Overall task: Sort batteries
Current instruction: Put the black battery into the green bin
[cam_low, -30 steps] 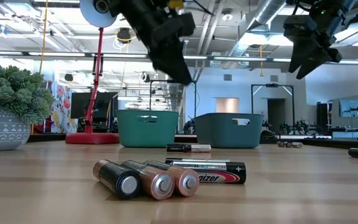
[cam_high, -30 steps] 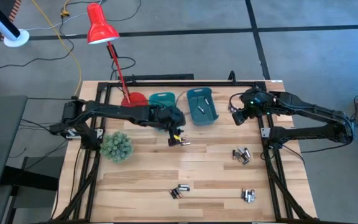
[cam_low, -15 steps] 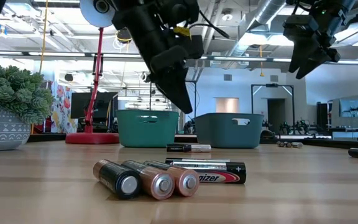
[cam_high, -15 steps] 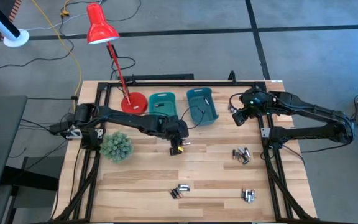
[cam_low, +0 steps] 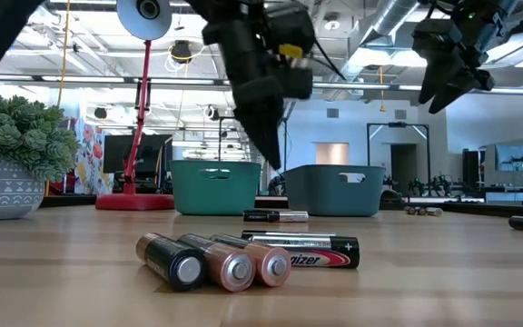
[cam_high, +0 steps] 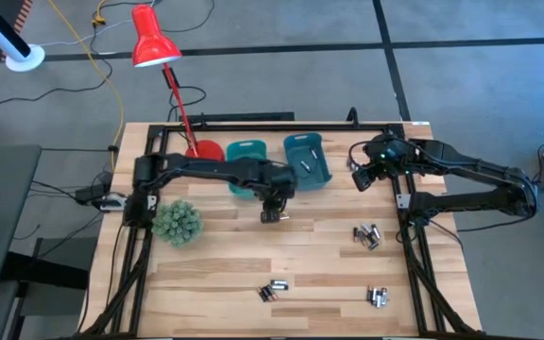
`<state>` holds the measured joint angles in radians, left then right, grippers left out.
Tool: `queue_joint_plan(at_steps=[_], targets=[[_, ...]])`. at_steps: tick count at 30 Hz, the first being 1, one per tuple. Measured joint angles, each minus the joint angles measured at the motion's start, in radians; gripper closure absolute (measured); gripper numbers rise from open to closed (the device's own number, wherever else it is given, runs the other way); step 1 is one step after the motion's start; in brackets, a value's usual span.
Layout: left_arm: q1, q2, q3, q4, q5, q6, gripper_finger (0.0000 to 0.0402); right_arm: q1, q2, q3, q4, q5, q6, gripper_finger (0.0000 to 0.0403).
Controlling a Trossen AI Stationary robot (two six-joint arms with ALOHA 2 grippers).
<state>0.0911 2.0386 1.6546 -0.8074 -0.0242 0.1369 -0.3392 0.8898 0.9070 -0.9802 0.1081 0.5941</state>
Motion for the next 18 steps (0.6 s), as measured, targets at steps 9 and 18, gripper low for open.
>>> queue_joint_plan(at_steps=[9,18], targets=[[-0.021,0.127,0.13,-0.085,0.003,0.026,0.0294,0.021,0.0,0.0,0.002,0.001,0.008,0.0214],[-0.023,0.137,0.131,-0.089,0.003,0.0,0.0294,0.025,0.0,0.0,0.001,0.001,0.008,0.0214]])
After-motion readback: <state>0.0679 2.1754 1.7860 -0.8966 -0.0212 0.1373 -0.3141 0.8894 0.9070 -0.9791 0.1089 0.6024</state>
